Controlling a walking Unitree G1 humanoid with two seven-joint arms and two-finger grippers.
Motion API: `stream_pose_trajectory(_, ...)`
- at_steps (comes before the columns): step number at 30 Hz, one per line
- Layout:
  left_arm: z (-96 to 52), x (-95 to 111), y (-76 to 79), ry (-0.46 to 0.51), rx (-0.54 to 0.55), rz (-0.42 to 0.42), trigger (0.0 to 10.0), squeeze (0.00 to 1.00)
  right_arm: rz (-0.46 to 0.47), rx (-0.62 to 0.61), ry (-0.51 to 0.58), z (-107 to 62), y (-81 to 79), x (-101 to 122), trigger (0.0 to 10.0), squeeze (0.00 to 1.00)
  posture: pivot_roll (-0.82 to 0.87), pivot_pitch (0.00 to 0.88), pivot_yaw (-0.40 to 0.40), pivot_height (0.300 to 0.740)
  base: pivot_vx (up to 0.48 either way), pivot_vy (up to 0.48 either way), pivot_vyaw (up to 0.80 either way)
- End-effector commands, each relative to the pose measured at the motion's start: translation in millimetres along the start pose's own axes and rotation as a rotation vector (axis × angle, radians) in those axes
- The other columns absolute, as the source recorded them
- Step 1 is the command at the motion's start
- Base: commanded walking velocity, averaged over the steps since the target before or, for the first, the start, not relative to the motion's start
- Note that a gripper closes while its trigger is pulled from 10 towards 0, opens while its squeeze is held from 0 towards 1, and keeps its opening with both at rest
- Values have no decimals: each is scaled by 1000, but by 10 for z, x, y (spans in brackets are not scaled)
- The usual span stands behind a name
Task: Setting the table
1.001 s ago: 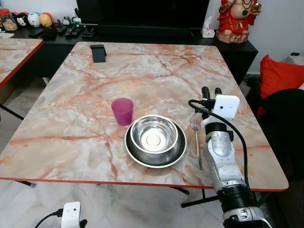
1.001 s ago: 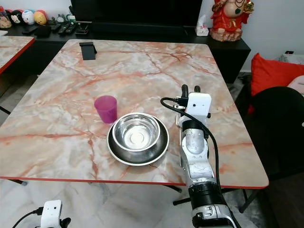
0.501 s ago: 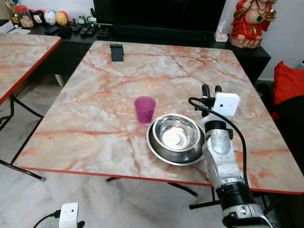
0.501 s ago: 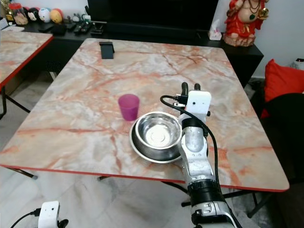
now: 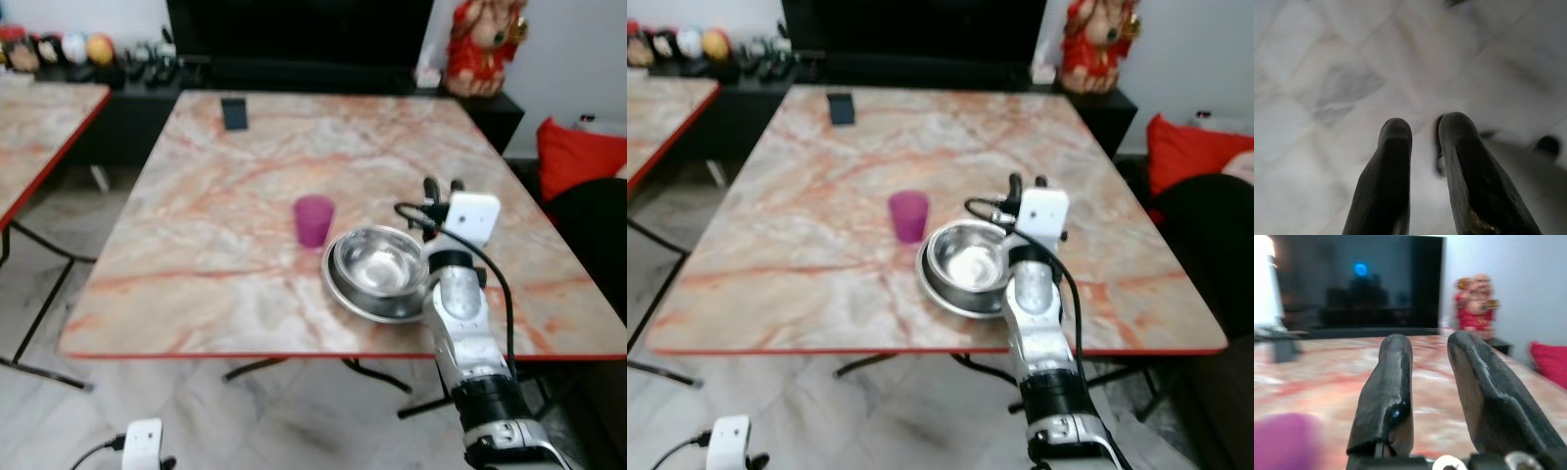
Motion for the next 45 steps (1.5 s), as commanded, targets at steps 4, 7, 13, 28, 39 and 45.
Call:
stream_pose_trajectory(4,-8,-70,23,-22,-3,-3,10000,0,-6,-11,15,28,46,36,10000,0,36,0,-45,740,0,292,0)
stream_pose_trajectory(7,-14,-87,2,-24,3,-7,10000,0,-3,-10,15,32,43,37,10000,0,37,0,-46,740,0,286,0)
stream_pose_trajectory(13,-17,-86,-23,-23,8,-12,10000,0,-4,-6,15,37,34,40,10000,0,37,0,-47,740,0,291,0)
stream_pose_trajectory(28,-15,-79,-12,-17,8,-22,10000,0,-1,0,16,49,13,54,10000,0,38,0,-49,740,0,290,0)
stream_pose_trajectory(39,-19,-97,-11,-20,10,-25,10000,0,-12,17,22,53,-10,64,10000,0,38,0,-49,740,0,287,0)
stream_pose_trajectory(45,-18,-90,-9,-17,9,-29,10000,0,1,30,27,49,-33,72,10000,0,39,0,-50,740,0,289,391)
Point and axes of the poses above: a point about 5 cm out from each wrist's last joint towards the gripper, its own z axis pointing out of the wrist towards the gripper, its own x axis along the axis of the wrist's last joint, y = z × x, the point moved 1 cm from there along z, pointing out of the wrist towards the gripper, and after that the axes turned 7 degrees about -z, right-handed, at the moved point
